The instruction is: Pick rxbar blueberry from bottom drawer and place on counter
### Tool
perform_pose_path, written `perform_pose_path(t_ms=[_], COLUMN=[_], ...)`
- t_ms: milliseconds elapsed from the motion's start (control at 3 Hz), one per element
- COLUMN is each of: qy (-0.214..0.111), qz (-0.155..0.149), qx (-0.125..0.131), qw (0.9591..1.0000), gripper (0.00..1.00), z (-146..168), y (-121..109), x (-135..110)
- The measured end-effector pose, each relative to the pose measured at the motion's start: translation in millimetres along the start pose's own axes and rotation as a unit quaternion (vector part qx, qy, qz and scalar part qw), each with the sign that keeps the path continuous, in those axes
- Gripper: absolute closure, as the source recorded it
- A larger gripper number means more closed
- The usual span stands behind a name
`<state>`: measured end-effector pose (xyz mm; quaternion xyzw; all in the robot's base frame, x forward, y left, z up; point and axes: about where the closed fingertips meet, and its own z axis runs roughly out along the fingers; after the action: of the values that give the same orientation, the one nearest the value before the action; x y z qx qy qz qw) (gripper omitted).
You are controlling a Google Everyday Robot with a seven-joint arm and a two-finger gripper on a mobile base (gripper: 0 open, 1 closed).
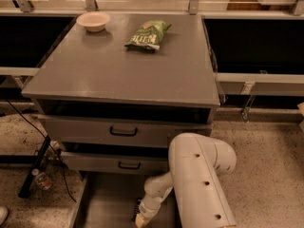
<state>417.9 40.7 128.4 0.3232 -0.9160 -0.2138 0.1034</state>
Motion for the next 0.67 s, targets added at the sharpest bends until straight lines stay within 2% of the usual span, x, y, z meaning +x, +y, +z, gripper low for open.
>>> perform_pose_path(t_ms=[333,667], qy=[-0.002,-0.002], qz=[0.010,0.010], qx=[0.003,0.003], qw=[0.9999,0.9999], gripper=[0.76,0.53], z=[0.5,0.6], y=[-0.2,-0.2], x=[0.1,0.1])
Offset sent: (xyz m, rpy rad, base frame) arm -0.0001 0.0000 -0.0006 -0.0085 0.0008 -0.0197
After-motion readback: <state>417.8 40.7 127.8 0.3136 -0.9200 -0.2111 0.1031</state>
